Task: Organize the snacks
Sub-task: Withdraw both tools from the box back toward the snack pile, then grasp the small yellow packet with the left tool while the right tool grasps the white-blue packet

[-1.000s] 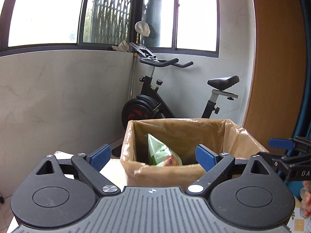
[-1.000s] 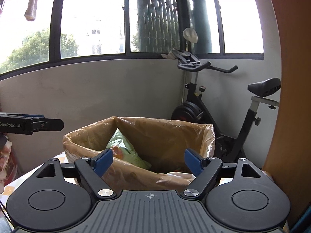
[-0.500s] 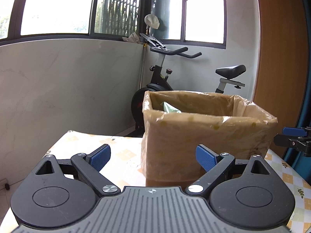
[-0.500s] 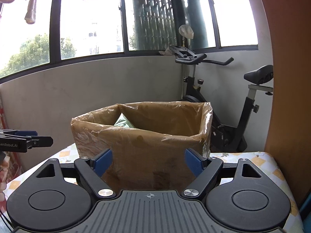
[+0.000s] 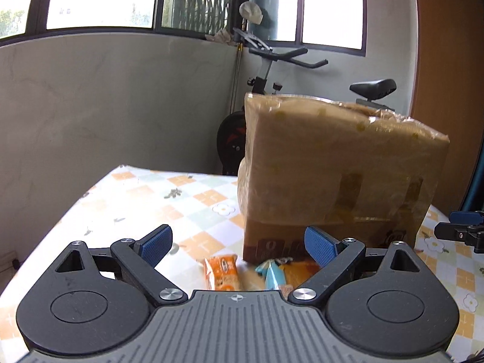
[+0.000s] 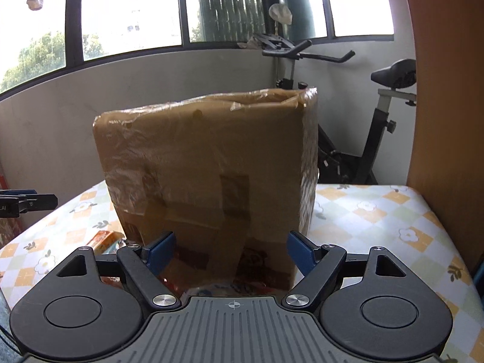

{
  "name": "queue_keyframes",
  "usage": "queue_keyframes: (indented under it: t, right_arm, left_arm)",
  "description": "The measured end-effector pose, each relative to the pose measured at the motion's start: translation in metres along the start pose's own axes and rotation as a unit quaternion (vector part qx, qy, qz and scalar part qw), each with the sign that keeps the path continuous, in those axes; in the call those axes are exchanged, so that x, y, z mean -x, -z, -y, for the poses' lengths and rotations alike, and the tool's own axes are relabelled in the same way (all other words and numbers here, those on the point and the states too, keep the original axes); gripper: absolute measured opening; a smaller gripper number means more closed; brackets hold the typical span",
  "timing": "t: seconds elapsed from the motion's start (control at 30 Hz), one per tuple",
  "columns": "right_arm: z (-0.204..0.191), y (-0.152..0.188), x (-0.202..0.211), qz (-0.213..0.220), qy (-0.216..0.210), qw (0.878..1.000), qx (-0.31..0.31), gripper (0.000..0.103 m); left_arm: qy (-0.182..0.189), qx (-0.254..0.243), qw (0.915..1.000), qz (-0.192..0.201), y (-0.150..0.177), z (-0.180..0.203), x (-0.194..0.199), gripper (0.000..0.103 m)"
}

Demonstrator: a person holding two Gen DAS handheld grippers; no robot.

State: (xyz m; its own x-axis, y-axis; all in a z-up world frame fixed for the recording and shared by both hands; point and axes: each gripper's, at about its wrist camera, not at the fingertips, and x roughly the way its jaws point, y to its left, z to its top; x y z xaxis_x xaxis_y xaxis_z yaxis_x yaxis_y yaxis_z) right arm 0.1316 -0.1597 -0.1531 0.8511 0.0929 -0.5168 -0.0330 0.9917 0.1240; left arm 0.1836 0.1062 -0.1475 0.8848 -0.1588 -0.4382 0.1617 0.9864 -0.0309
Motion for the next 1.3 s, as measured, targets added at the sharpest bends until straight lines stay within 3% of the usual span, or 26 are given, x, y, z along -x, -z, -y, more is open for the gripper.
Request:
queue_keyframes:
  t: [0.33, 0.63, 0.87, 0.93, 1.03, 1.23, 1.3]
  right_arm:
    - [0.000, 0.033, -0.041, -0.076, -0.007, 0.997, -0.017, 0.076]
    - [-0.014, 0.035, -0.074, -0.089, -0.018, 0.995, -0.039, 0.080]
    - [-0.026, 0.037, -0.094, -0.102, -0.017, 0.995, -0.008, 0.079]
    - [-0.032, 0.041, -0.093, -0.101, -0.006, 0.995, 0.017, 0.075]
    - [-0.033, 0.047, -0.087, -0.093, 0.003, 0.995, 0.022, 0.059]
    - [-0.041, 0.055, -0.071, -0.073, -0.009, 0.997, 0.031, 0.050]
    - [-0.045, 0.058, -0.066, -0.067, -0.014, 0.997, 0.043, 0.049]
  left_arm:
    - [-0.004, 0.023, 0.9988, -0.043, 0.028, -0.005, -0.006, 0.095]
    - [-0.004, 0.021, 0.9982, -0.056, 0.035, -0.001, -0.015, 0.095]
    - [-0.002, 0.020, 0.9980, -0.060, 0.037, 0.002, -0.017, 0.095]
    - [-0.003, 0.020, 0.9978, -0.062, 0.038, 0.002, -0.019, 0.095]
    - [-0.003, 0.024, 0.9974, -0.067, 0.040, 0.001, -0.021, 0.095]
    - [0.013, 0.026, 0.9967, -0.075, 0.051, 0.006, -0.019, 0.093]
    - [0.030, 0.023, 0.9963, -0.078, 0.056, 0.012, -0.018, 0.086]
